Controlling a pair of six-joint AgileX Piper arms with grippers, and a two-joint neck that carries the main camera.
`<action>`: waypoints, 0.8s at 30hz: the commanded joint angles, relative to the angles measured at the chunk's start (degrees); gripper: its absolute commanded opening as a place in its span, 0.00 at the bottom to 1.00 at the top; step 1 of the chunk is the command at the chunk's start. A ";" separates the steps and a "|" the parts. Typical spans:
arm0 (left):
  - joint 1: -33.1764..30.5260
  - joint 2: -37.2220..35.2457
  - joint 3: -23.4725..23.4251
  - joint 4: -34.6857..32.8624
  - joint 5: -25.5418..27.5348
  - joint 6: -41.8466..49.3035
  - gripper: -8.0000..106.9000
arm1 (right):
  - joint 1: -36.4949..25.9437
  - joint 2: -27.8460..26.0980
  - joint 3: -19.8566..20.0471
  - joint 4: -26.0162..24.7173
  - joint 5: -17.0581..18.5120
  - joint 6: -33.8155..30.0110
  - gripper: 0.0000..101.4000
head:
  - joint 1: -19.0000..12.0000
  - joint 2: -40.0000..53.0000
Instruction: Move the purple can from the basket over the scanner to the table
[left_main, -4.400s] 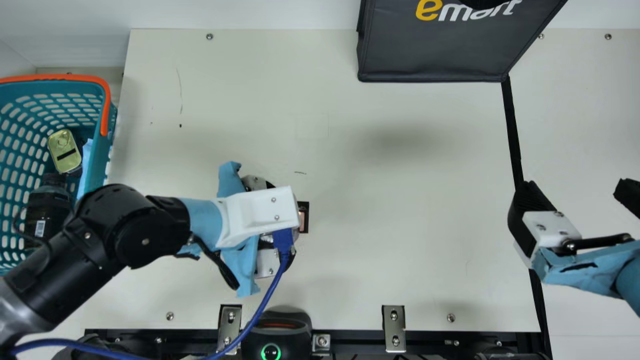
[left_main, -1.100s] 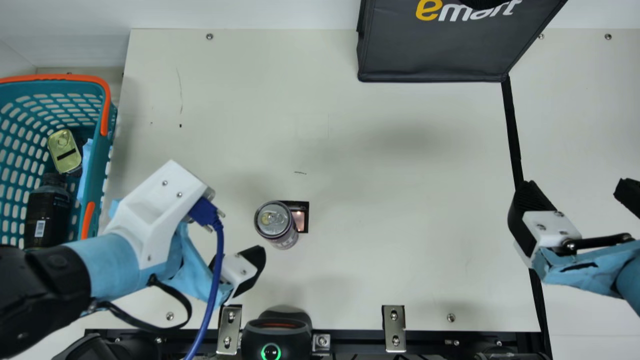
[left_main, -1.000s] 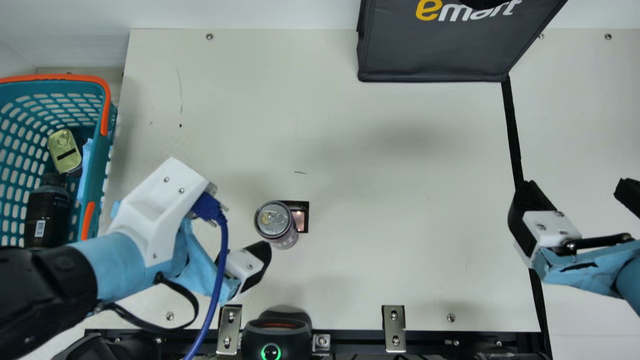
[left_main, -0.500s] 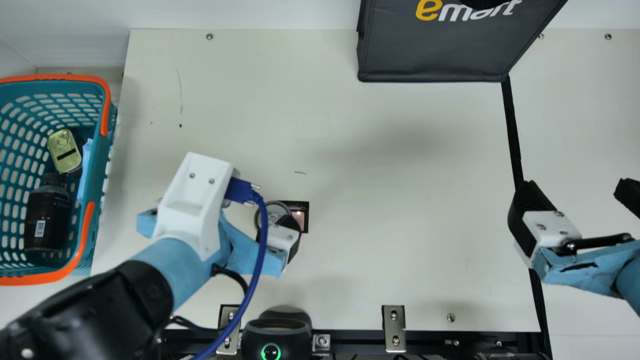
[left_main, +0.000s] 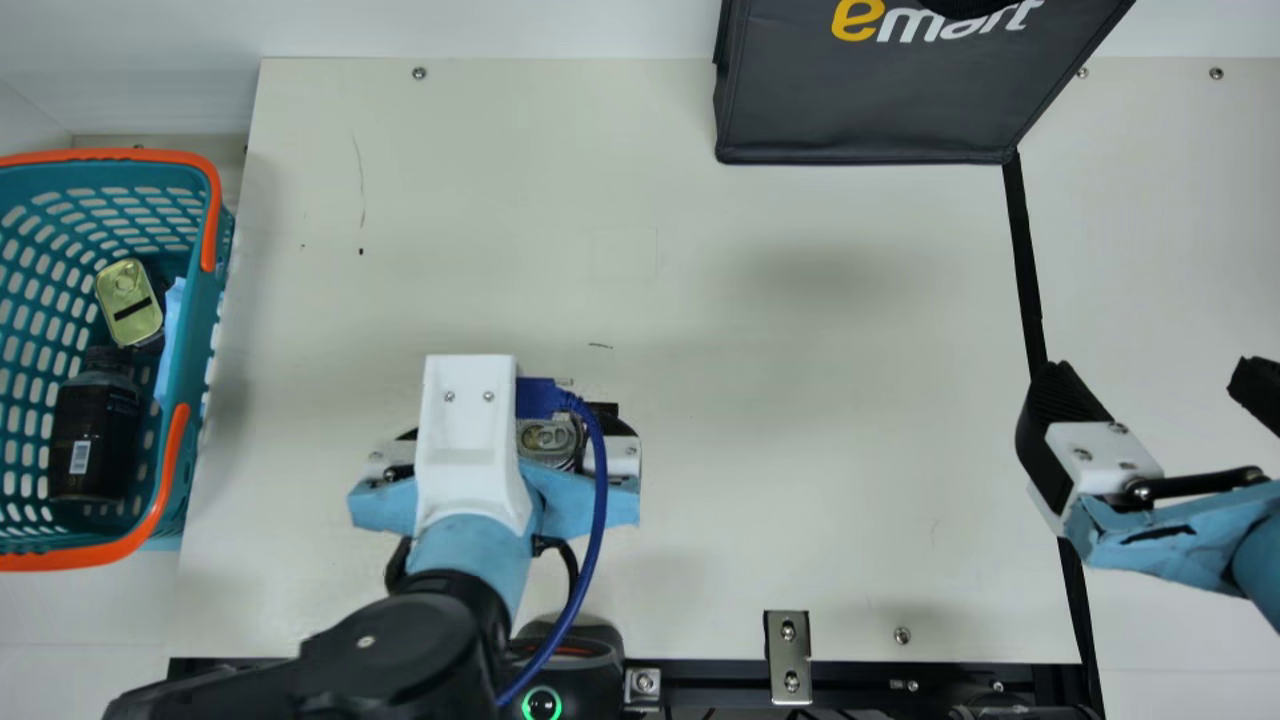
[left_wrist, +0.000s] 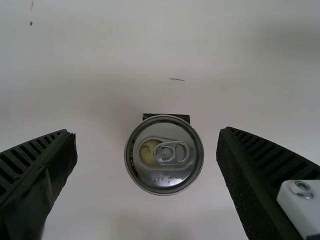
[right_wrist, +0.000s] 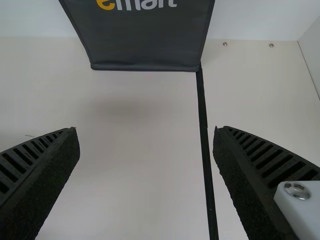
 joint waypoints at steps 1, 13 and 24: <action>-0.28 0.89 0.16 -0.11 0.04 -3.06 0.85 | 0.00 0.00 0.00 0.00 0.00 0.00 0.94 | -1.75 0.09; -1.33 4.63 -0.83 -0.87 0.04 -6.60 0.85 | 0.00 0.00 0.00 0.00 0.00 0.00 0.94 | -1.75 0.09; 0.86 7.54 1.68 1.19 -4.15 -9.86 0.85 | 0.00 0.00 0.00 0.00 0.00 0.00 0.94 | -1.75 0.09</action>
